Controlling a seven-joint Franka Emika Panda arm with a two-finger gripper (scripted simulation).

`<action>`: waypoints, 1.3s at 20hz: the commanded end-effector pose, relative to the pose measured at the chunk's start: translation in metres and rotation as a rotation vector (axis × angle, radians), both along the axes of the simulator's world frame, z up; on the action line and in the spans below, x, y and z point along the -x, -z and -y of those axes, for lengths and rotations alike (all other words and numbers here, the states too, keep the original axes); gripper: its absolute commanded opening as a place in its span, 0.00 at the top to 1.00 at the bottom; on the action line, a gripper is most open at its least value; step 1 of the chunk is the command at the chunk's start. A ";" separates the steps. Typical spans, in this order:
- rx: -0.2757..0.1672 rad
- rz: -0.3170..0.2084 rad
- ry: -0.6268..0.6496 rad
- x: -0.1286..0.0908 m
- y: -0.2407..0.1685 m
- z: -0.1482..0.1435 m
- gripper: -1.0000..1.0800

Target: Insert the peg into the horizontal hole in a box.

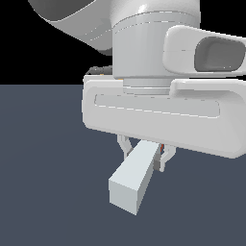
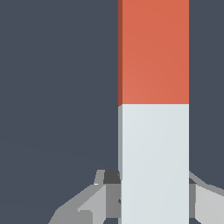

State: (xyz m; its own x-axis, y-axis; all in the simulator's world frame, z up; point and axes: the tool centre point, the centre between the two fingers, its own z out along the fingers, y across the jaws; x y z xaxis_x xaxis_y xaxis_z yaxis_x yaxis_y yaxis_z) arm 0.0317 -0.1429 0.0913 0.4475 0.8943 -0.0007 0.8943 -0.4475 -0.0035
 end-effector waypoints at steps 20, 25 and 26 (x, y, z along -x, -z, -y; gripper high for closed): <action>0.001 0.004 -0.162 0.049 -0.077 -0.170 1.00; 0.001 0.002 -0.163 0.050 -0.076 -0.170 1.00; 0.001 0.002 -0.163 0.049 -0.076 -0.170 1.00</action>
State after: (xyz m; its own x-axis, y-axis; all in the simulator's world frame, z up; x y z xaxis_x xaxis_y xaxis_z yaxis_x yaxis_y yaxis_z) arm -0.0182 0.0272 0.1663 0.2967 0.9550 -0.0017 0.9550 -0.2967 -0.0029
